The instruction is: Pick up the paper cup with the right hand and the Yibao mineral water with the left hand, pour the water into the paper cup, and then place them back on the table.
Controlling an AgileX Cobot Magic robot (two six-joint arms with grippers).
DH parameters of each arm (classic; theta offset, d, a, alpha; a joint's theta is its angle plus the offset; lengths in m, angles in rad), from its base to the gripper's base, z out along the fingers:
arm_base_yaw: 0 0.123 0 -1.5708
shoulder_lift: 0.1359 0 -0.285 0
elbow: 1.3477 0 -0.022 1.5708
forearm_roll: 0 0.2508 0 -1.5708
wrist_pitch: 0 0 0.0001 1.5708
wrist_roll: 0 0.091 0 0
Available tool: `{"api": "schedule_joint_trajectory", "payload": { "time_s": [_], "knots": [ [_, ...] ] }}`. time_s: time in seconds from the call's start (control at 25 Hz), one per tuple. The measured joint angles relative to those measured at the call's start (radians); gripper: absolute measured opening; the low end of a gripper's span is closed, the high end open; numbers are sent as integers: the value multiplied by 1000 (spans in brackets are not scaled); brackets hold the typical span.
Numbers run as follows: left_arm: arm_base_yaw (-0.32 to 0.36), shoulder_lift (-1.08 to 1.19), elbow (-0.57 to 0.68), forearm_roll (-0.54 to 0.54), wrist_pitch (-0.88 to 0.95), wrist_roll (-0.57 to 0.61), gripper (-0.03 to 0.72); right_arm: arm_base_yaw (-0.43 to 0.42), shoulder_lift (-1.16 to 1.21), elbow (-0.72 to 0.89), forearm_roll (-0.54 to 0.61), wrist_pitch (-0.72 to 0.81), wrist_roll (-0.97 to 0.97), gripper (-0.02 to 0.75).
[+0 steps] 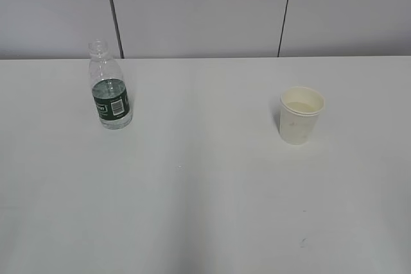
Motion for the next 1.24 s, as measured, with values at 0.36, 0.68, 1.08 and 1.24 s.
{"api": "schedule_joint_trajectory", "payload": {
  "time_s": [0.36, 0.68, 1.08, 1.24],
  "knots": [
    [0, 0, 0, 0, 0, 0, 342, 0, 0, 0, 0, 0, 0, 577],
    [0, 0, 0, 0, 0, 0, 342, 0, 0, 0, 0, 0, 0, 577],
    [0, 0, 0, 0, 0, 0, 342, 0, 0, 0, 0, 0, 0, 577],
    [0, 0, 0, 0, 0, 0, 342, 0, 0, 0, 0, 0, 0, 577]
  ]
}}
